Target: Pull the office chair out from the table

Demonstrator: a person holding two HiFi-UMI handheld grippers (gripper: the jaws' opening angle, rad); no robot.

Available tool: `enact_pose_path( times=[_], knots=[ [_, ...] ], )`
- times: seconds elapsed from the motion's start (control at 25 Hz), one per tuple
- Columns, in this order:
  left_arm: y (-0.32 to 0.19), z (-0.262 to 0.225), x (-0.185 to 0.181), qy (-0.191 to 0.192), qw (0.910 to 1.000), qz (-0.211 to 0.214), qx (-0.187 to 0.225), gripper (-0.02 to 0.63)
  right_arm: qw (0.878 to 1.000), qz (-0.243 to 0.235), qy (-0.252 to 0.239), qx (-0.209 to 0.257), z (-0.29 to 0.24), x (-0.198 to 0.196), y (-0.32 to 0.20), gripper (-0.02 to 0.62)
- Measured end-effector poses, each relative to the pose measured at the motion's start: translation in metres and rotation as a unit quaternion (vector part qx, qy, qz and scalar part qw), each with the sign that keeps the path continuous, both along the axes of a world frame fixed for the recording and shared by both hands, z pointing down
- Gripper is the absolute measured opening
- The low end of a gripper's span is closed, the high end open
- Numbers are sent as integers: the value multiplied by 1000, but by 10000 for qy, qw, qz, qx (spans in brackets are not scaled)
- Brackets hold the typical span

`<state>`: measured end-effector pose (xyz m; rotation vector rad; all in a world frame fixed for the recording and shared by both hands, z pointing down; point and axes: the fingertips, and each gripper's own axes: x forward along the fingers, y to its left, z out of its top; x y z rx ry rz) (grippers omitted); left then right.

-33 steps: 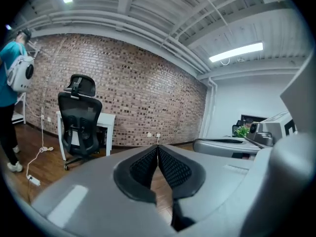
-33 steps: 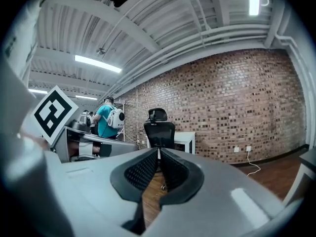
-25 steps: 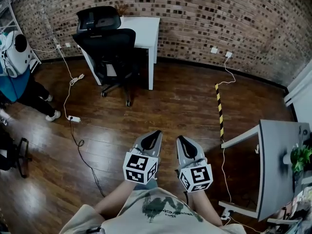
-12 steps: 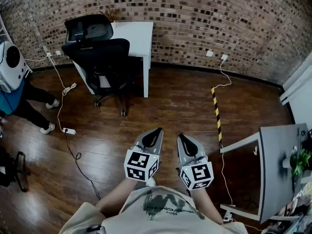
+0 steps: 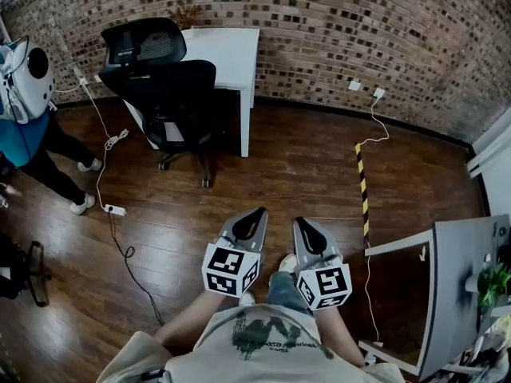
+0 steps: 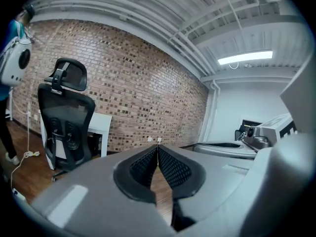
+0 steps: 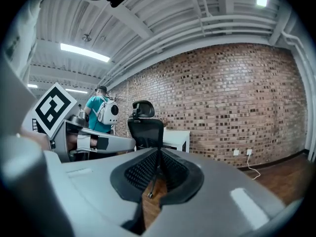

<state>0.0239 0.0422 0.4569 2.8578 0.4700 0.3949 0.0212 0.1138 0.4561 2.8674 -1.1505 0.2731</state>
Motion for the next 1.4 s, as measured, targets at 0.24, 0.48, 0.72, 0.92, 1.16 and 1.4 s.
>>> enact_pose_path(
  times=[0.24, 0.48, 0.72, 0.92, 1.16, 1.4],
  knots=[
    [-5, -2, 62, 82, 9998, -141, 99, 17, 9994, -326, 107, -45, 2, 68, -4, 2],
    [8, -6, 139, 141, 9994, -259, 185, 17, 9988, -412, 184, 176, -5, 146, 5, 2],
    [26, -17, 207, 168, 9989, -369, 219, 17, 9978, -538, 249, 302, -17, 216, 19, 2],
    [34, -27, 245, 256, 9976, -555, 315, 17, 9950, -801, 459, 382, -30, 259, 25, 9],
    [17, -36, 277, 381, 9938, -948, 441, 17, 9900, -1197, 589, 465, -43, 298, 9, 14],
    [-20, -36, 300, 384, 9905, -1265, 388, 18, 9850, -1555, 590, 464, -46, 324, -28, 28]
  ],
)
